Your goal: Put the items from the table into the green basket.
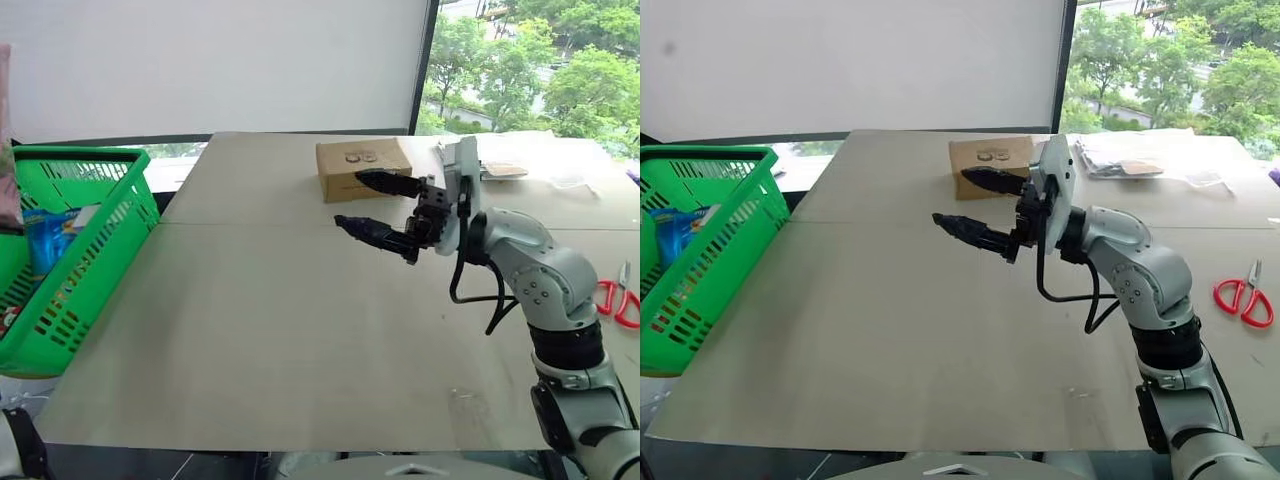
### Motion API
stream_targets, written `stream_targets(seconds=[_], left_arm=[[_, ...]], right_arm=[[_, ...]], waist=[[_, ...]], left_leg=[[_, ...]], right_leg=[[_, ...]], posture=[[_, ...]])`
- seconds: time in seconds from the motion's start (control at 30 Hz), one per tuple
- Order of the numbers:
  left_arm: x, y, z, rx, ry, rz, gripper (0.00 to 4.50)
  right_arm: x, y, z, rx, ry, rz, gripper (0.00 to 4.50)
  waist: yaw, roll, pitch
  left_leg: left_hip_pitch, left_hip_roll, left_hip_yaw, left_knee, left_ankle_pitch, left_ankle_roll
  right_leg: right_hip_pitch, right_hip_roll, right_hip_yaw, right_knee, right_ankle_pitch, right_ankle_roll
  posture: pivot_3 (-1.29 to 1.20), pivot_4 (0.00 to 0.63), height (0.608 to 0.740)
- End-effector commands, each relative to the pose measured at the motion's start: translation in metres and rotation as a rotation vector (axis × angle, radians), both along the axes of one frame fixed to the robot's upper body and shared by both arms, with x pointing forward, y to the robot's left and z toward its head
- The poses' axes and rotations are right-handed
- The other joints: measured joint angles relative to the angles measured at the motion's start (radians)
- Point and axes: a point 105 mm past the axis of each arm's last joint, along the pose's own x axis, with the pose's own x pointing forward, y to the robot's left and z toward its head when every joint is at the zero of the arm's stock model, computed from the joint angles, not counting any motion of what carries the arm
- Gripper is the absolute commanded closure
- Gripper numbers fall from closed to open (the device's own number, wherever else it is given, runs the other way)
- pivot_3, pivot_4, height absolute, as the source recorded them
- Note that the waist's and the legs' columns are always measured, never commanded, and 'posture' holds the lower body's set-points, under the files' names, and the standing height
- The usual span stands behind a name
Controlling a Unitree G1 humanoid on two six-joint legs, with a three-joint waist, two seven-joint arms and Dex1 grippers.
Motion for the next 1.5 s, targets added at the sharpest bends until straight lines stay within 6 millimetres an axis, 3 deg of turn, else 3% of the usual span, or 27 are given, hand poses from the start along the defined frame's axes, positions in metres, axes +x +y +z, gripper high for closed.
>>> stream_targets(seconds=[0.03, 0.4, 0.47, 0.53, 0.73, 0.8, 0.87, 1.0, 1.07, 1.23, 1.37, 1.5], left_arm=[[-0.003, 0.002, 0.023, 0.064, -0.055, -0.011, 4.50], [-0.011, 0.004, 0.015, 0.057, -0.075, -0.001, 4.50], [-0.015, 0.003, 0.013, 0.048, -0.086, 0.005, 3.55], [-0.020, 0.005, 0.012, 0.047, -0.102, 0.023, 2.93], [-0.032, 0.011, 0.012, 0.052, -0.149, 0.078, 0.06], [-0.030, 0.006, 0.016, 0.058, -0.193, 0.048, 0.06], [-0.019, -0.011, 0.017, 0.025, -0.242, -0.048, 0.06], [0.009, -0.085, -0.018, -0.208, -0.223, -0.426, 0.06], [0.011, -0.125, -0.037, -0.274, -0.187, -0.590, 0.06], [0.000, -0.193, -0.090, -0.362, -0.024, -0.790, 0.06], [-0.004, -0.238, -0.126, -0.477, 0.020, -0.881, 0.06], [-0.003, -0.256, -0.148, -0.623, -0.023, -0.877, 0.06]], right_arm=[[-0.002, 0.000, 0.011, 0.015, -0.059, -0.004, 0.00], [0.004, -0.003, 0.002, -0.002, -0.054, -0.032, 0.00], [0.005, -0.004, 0.001, -0.004, -0.054, -0.034, 0.00], [0.006, -0.005, 0.000, -0.010, -0.052, -0.035, 0.00], [0.013, -0.012, -0.008, -0.049, -0.046, -0.052, 0.00], [0.015, -0.015, -0.009, -0.054, -0.044, -0.063, 0.00], [0.018, -0.019, -0.012, -0.063, -0.037, -0.079, 0.00], [0.028, -0.033, -0.029, -0.103, -0.009, -0.141, 0.00], [0.034, -0.043, -0.045, -0.159, 0.003, -0.189, 0.00], [0.040, -0.069, -0.081, -0.198, 0.075, -0.303, 0.00], [0.039, -0.088, -0.112, -0.282, 0.093, -0.390, 0.00], [0.036, -0.103, -0.131, -0.320, 0.116, -0.450, 0.00]], waist=[[-0.002, -0.001, 0.000], [-0.011, -0.001, 0.000], [-0.010, -0.001, 0.000], [-0.010, -0.002, -0.001], [-0.006, -0.002, -0.001], [-0.004, -0.001, -0.001], [0.000, -0.002, -0.001], [0.020, -0.002, -0.001], [0.025, -0.002, -0.001], [0.019, -0.003, -0.002], [0.019, 0.001, -0.002], [0.017, 0.002, -0.002]], left_leg=[[0.000, 0.000, 0.000, 0.000, 0.000, 0.000], [0.001, 0.000, 0.002, -0.001, 0.000, 0.000], [0.001, 0.000, 0.002, -0.002, 0.000, 0.000], [0.001, 0.000, 0.002, -0.002, 0.000, 0.000], [0.002, 0.000, 0.002, -0.002, -0.002, -0.002], [0.002, 0.000, 0.002, -0.002, -0.002, -0.003], [0.002, 0.000, 0.002, -0.002, -0.002, -0.003], [0.002, 0.000, 0.002, -0.001, -0.002, -0.003], [0.001, 0.000, 0.003, -0.001, -0.002, -0.003], [0.001, 0.001, 0.005, -0.001, -0.002, -0.001], [0.002, 0.001, 0.007, -0.002, -0.001, 0.002], [0.002, 0.002, 0.009, 0.000, 0.000, 0.002]], right_leg=[[0.000, 0.000, 0.000, 0.000, 0.000, 0.000], [0.000, 0.000, 0.001, 0.000, 0.000, 0.000], [0.000, 0.000, 0.001, 0.000, 0.000, 0.000], [0.000, 0.000, 0.001, 0.000, 0.000, 0.000], [0.000, 0.000, 0.001, 0.000, 0.000, 0.000], [0.000, 0.000, 0.001, 0.000, 0.000, 0.000], [0.000, 0.000, 0.001, 0.000, 0.000, 0.000], [0.001, -0.001, 0.001, -0.001, 0.000, 0.000], [0.001, -0.002, 0.002, -0.001, 0.000, 0.000], [0.000, -0.001, 0.004, -0.002, 0.000, -0.001], [0.001, -0.001, 0.006, -0.001, 0.000, -0.001], [0.001, 0.000, 0.006, -0.001, 0.000, 0.000]], posture=[[0.18, 0.000, 0.740], [0.18, 0.000, 0.740], [0.18, 0.000, 0.740], [0.18, 0.000, 0.740], [0.22, 0.000, 0.740], [0.22, 0.000, 0.740], [0.22, 0.000, 0.740], [0.23, 0.000, 0.740], [0.22, 0.000, 0.740], [0.18, 0.000, 0.740], [0.14, 0.000, 0.740], [0.12, 0.000, 0.740]])
